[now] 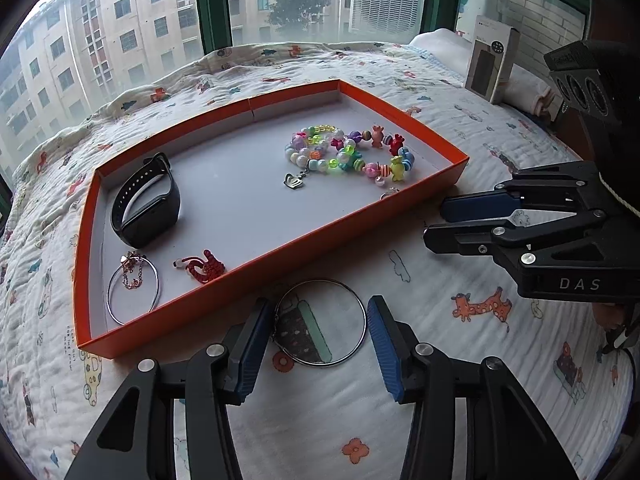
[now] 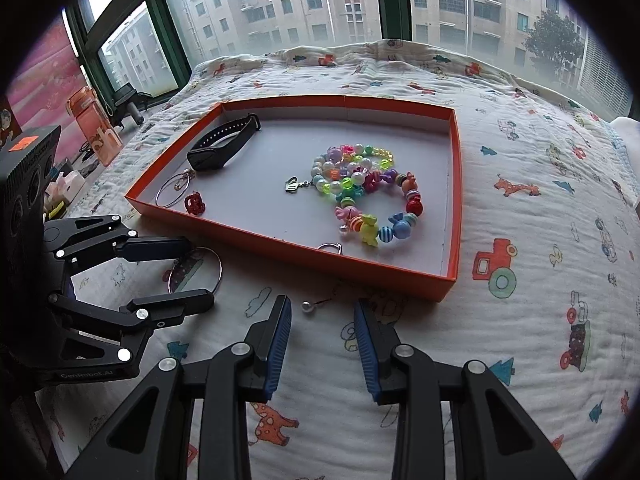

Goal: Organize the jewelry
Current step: 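Withdraw both open tools from the tray, then close the left tool on the large silver hoop while the right tool lowers to the silver earring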

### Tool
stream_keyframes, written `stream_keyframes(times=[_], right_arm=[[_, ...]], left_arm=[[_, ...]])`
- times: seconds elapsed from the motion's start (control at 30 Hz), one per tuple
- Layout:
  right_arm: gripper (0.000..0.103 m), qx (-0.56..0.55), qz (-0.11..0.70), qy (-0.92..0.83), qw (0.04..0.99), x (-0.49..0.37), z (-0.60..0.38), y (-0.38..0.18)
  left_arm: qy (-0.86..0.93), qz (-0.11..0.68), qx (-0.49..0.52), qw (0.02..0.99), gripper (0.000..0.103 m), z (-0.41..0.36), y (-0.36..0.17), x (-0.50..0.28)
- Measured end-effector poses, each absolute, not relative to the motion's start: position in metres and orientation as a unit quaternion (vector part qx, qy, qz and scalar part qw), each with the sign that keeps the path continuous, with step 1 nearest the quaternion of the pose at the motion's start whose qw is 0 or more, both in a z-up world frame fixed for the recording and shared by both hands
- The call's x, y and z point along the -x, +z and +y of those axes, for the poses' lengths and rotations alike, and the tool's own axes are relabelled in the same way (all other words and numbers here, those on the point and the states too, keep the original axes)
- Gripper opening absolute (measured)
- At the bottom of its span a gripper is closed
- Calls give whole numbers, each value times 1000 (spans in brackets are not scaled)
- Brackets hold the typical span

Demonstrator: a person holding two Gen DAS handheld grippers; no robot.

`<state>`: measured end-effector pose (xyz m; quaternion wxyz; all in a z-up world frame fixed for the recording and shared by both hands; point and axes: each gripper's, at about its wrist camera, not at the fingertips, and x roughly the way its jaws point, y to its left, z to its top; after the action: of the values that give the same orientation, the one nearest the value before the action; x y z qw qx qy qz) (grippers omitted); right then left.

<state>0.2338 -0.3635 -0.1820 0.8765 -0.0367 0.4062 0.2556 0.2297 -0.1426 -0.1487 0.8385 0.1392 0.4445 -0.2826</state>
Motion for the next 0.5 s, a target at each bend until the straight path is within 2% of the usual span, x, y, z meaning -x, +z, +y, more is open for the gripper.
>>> stream_keyframes(times=[0.5], right_arm=[[36,89,384,310,865,-232,-346,-182]], left_arm=[[-267,444,-123,847,52,-119,-140,-223]])
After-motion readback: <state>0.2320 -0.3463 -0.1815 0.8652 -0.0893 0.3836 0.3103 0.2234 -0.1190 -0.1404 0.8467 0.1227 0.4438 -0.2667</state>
